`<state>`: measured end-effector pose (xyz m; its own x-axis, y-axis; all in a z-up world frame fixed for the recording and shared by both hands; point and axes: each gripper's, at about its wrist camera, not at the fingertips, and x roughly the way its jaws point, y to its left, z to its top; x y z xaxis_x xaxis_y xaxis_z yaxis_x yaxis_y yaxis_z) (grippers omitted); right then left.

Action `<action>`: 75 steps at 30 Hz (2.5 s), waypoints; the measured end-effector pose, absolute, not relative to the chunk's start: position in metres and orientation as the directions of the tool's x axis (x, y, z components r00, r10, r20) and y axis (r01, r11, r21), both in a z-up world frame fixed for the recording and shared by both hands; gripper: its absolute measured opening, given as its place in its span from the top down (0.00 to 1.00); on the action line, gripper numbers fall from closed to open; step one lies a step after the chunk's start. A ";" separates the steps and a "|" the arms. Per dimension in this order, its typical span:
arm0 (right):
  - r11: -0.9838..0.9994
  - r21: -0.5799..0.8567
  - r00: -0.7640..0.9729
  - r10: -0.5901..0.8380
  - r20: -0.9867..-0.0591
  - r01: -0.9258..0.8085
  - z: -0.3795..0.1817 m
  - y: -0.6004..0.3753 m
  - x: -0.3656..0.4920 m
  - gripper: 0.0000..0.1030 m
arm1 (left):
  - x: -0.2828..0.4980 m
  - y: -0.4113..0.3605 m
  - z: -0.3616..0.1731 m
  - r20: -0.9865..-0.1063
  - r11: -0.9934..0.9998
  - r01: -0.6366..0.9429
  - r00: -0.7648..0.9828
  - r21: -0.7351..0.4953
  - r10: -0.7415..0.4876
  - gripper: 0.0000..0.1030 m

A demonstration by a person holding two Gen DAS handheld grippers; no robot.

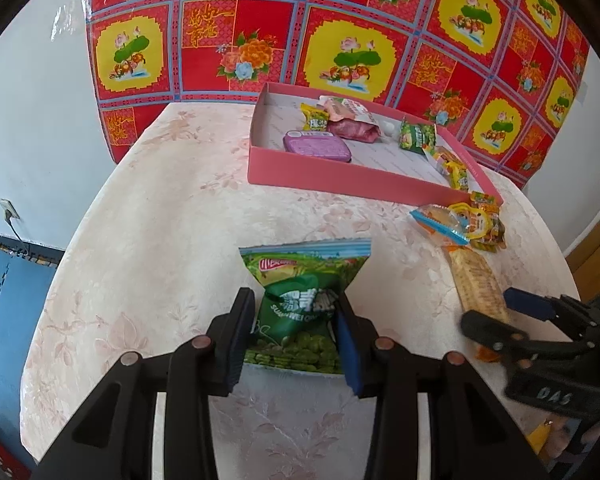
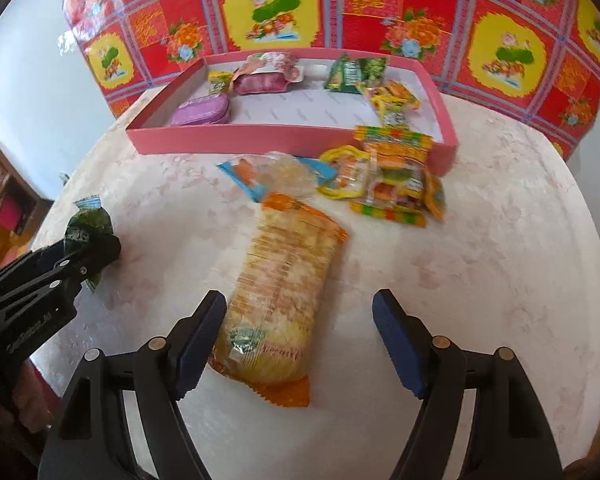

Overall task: Organize snacks
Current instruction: 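Hold the green bag in the left tool while the right tool grasps the orange-wrapped biscuit pack, then carry the green bag in the left tool while the right tool carries the biscuit pack over the box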

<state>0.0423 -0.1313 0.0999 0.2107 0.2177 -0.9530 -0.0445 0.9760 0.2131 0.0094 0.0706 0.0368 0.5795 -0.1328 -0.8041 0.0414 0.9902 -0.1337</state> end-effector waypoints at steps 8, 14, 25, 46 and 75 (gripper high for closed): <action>0.964 0.259 0.248 0.264 -0.932 -0.051 0.102 -0.146 0.036 0.27 | 0.007 0.068 0.036 -0.803 0.993 0.039 0.585 -0.114 -0.115 0.60; 0.967 0.239 0.277 0.253 -0.927 -0.085 0.103 -0.142 0.030 0.27 | 0.005 0.066 0.037 -0.804 0.993 0.044 0.584 -0.109 -0.114 0.59; 0.971 0.233 0.314 0.240 -0.919 -0.061 0.102 -0.156 0.025 0.58 | 0.004 0.063 0.038 -0.817 0.994 0.049 0.566 -0.097 -0.107 0.55; 0.936 0.340 0.386 0.350 -0.854 -0.095 0.123 -0.177 0.018 0.61 | 0.007 0.054 0.065 -0.797 0.995 0.059 0.596 -0.077 -0.097 0.66; 0.920 0.377 0.425 0.384 -0.820 -0.104 0.143 -0.183 0.094 0.61 | 0.092 0.004 0.102 -0.773 0.983 0.155 0.609 -0.100 -0.175 0.66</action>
<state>0.0939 -0.1827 0.1433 0.4247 0.3841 -0.8198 -0.1040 0.9203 0.3772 0.0922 0.0039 0.1017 0.6095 -0.1747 -0.7733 0.1550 0.9828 -0.0999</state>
